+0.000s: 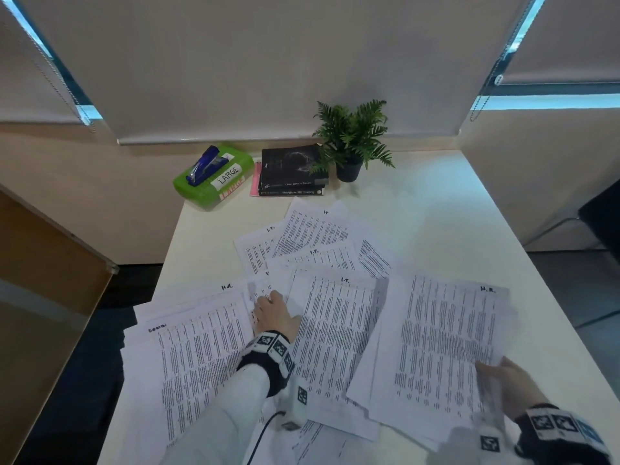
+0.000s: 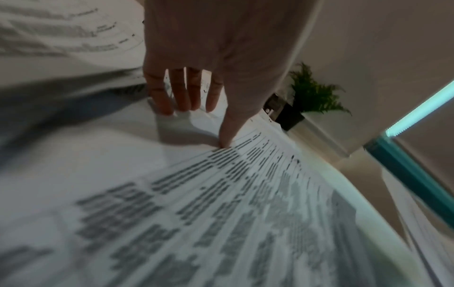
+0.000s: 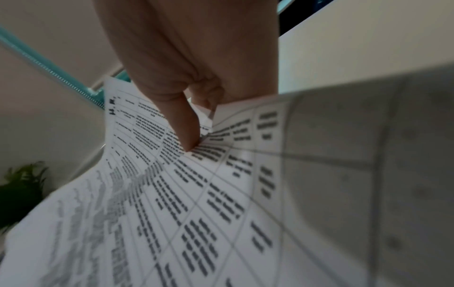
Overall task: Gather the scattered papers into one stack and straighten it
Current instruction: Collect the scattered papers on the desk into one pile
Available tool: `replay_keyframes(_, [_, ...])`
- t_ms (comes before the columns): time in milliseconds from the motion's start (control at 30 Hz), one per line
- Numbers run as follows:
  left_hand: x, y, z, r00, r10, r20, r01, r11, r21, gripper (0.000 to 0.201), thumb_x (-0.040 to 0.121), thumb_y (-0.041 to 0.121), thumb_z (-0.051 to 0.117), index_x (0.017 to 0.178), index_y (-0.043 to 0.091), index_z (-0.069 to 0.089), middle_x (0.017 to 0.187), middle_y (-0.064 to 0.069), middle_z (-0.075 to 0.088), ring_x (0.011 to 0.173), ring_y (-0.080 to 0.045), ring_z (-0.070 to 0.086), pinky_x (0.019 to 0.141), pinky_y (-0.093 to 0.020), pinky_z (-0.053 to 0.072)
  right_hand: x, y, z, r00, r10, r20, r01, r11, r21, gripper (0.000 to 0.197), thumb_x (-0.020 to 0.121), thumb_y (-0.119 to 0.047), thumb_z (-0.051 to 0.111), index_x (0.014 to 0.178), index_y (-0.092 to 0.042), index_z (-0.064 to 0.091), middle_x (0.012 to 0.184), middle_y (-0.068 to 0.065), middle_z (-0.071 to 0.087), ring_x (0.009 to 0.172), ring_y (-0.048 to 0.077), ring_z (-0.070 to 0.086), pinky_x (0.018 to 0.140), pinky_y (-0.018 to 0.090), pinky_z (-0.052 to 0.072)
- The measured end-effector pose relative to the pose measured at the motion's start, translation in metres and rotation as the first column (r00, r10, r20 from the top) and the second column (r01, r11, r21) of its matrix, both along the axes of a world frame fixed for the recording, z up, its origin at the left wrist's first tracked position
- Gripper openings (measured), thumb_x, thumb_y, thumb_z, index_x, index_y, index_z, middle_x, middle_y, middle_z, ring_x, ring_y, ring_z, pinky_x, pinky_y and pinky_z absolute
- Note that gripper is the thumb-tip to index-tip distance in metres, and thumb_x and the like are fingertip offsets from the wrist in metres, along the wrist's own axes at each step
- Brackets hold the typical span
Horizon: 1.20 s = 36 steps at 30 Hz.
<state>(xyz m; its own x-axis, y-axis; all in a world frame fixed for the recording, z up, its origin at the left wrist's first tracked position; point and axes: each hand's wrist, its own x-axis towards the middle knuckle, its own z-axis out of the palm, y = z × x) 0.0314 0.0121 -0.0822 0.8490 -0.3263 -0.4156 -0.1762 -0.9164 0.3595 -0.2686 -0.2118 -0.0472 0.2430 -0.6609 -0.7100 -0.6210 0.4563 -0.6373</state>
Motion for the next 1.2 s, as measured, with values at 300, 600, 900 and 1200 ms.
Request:
replay_keyframes(300, [-0.016, -0.005, 0.008, 0.965, 0.011, -0.262, -0.098, 0.943, -0.319, 0.021, 0.089, 0.017, 0.059, 0.108, 0.01, 0.057, 0.099, -0.002, 0.06, 0.086, -0.017, 0.054, 0.08, -0.024, 0.042, 0.064, 0.049, -0.014, 0.998, 0.055, 0.024, -0.055, 0.998, 0.015, 0.031, 0.085, 0.002, 0.058, 0.116, 0.006, 0.055, 0.103, 0.024, 0.064, 0.09, 0.035, 0.062, 0.081, 0.047, 0.052])
replay_keyframes(600, [-0.026, 0.009, 0.012, 0.9, -0.292, -0.323, 0.073, 0.832, -0.55, 0.008, 0.081, 0.027, 0.069, 0.079, 0.024, 0.062, 0.091, 0.005, 0.058, 0.089, -0.015, 0.056, 0.092, -0.033, 0.049, 0.097, 0.042, -0.017, 0.997, 0.015, -0.072, -0.015, 1.0, 0.013, 0.076, 0.085, 0.001, 0.059, 0.146, 0.003, 0.014, 0.149, 0.024, 0.025, 0.136, 0.039, 0.028, 0.111, 0.047, 0.025])
replay_keyframes(900, [0.006, -0.007, 0.014, 0.975, 0.192, -0.108, -0.201, 0.976, -0.085, 0.056, 0.09, 0.024, 0.052, 0.138, 0.008, 0.029, 0.14, -0.018, 0.029, 0.129, -0.033, 0.033, 0.106, -0.041, 0.033, 0.095, 0.037, -0.006, 0.99, 0.126, -0.064, -0.133, 0.984, -0.121, 0.033, 0.087, 0.009, 0.046, 0.12, 0.006, 0.047, 0.099, 0.017, 0.057, 0.09, 0.028, 0.052, 0.093, 0.047, 0.043])
replay_keyframes(1200, [-0.011, -0.022, 0.008, 0.872, 0.342, -0.35, -0.43, 0.877, -0.214, 0.06, 0.082, 0.048, 0.052, 0.121, 0.003, 0.049, 0.122, -0.015, 0.058, 0.11, -0.033, 0.056, 0.095, -0.04, 0.045, 0.136, 0.051, -0.019, 0.982, 0.151, -0.115, -0.161, 0.984, -0.077, 0.033, 0.084, 0.003, 0.053, 0.118, 0.0, 0.051, 0.125, 0.023, 0.051, 0.106, 0.038, 0.055, 0.091, 0.043, 0.049])
